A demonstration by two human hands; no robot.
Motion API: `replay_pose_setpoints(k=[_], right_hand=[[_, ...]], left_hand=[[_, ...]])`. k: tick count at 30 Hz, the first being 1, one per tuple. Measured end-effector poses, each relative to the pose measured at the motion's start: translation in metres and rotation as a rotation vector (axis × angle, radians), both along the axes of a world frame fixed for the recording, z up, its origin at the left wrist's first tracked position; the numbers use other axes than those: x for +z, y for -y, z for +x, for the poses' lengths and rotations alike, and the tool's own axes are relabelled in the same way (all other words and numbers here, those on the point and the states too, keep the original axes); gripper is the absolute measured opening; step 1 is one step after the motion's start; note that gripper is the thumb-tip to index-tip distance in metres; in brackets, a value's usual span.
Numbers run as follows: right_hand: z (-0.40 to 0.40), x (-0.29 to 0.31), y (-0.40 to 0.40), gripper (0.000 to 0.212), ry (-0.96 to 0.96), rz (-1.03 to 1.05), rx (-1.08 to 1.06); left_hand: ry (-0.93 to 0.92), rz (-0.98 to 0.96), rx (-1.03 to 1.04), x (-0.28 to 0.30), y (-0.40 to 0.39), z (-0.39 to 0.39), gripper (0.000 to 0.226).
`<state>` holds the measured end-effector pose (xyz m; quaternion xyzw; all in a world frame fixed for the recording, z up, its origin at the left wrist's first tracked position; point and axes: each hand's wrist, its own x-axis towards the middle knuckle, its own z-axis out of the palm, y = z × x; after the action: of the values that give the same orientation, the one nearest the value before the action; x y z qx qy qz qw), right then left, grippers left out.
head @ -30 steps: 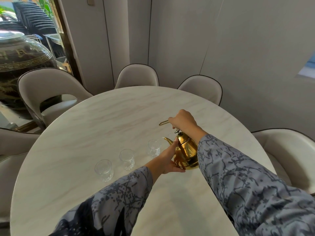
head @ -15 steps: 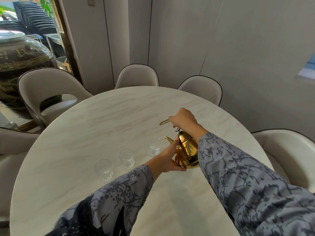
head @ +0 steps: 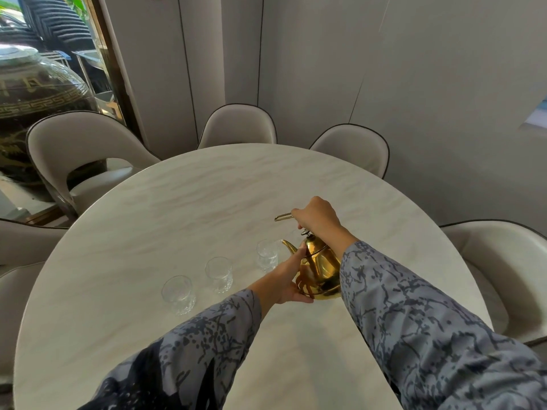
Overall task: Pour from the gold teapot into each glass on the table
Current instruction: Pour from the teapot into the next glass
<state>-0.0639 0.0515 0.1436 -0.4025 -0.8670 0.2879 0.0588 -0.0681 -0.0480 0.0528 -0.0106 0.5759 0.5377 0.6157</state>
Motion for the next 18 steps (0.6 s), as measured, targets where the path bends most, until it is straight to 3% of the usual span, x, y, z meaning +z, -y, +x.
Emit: replay_pose_setpoints(k=[14,18], right_hand=[[0.009,-0.028,0.002,0.036,-0.120,-0.085,-0.089],[0.019,-0.027,0.012,0.050,-0.177,-0.041,-0.077]], left_hand=[[-0.186,-0.113,-0.036,-0.012,0.011,-0.007,0.086],[-0.270,-0.127,-0.029,-0.010,0.019,-0.007,0.084]])
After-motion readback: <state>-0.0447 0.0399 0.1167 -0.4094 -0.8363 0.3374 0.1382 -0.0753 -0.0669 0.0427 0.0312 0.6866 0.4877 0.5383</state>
